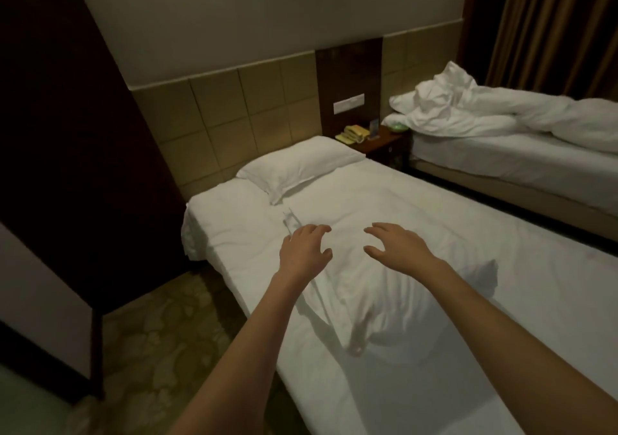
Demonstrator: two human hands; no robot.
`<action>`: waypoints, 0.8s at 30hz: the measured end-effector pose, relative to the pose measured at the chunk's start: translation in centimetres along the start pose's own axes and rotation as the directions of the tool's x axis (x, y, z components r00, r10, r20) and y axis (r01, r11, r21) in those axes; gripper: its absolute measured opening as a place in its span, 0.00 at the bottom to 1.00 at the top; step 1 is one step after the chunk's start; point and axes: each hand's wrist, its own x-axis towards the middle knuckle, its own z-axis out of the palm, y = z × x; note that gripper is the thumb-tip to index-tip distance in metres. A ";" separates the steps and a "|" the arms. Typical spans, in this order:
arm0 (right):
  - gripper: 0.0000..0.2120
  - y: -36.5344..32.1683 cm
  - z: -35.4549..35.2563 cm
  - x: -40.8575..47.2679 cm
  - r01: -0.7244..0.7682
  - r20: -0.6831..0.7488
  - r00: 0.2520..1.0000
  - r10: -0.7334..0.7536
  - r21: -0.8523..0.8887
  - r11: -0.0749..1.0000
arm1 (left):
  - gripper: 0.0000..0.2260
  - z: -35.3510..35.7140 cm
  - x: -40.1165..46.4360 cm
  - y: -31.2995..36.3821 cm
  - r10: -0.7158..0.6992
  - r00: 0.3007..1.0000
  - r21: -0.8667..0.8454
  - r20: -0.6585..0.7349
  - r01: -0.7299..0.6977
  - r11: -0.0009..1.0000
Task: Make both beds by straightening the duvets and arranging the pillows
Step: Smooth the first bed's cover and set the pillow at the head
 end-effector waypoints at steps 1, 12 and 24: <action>0.25 -0.2 -0.6 0.2 0.008 -0.006 1.000 -0.008 -0.008 1.000 | 0.21 -0.6 0.2 -0.1 -0.001 1.000 0.005 -0.006 0.001 1.000; 0.25 -6.8 -0.1 6.7 0.075 0.021 0.997 -0.074 -0.079 0.994 | 0.21 -3.8 3.2 -8.0 -0.062 0.998 -0.010 0.000 0.062 0.998; 0.25 -20.8 2.8 25.5 0.049 -0.016 0.999 -0.050 -0.076 0.996 | 0.21 -9.1 14.1 -28.4 0.010 1.000 0.052 -0.022 -0.008 0.999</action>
